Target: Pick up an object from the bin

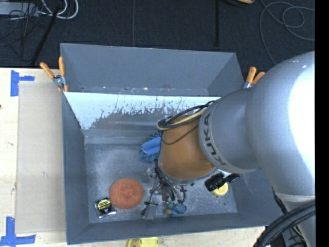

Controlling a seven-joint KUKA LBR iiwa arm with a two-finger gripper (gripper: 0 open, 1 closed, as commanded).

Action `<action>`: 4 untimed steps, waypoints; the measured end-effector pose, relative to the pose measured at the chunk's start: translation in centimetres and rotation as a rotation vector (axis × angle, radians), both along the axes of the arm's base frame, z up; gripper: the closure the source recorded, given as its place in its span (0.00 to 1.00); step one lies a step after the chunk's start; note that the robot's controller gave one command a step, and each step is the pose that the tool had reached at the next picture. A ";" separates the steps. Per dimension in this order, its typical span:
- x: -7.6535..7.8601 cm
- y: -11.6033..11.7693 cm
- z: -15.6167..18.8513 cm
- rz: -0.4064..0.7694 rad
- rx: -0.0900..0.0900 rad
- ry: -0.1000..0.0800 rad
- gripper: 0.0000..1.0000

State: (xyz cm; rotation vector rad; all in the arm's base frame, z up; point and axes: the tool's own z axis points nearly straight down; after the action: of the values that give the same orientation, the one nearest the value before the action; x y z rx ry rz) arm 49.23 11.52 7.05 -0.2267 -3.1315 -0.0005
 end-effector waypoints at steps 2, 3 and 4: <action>0.9 3.9 -0.1 0.028 -0.002 0.000 0.00; -0.3 7.5 -0.1 0.087 -0.001 0.001 1.00; -0.3 7.5 -0.1 0.086 -0.001 0.001 1.00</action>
Offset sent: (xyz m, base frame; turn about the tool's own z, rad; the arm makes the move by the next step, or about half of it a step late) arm 0.0135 0.0693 -0.0005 -0.0526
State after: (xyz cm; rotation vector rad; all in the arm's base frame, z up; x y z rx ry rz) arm 48.97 19.04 6.92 -0.0917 -3.1372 0.0010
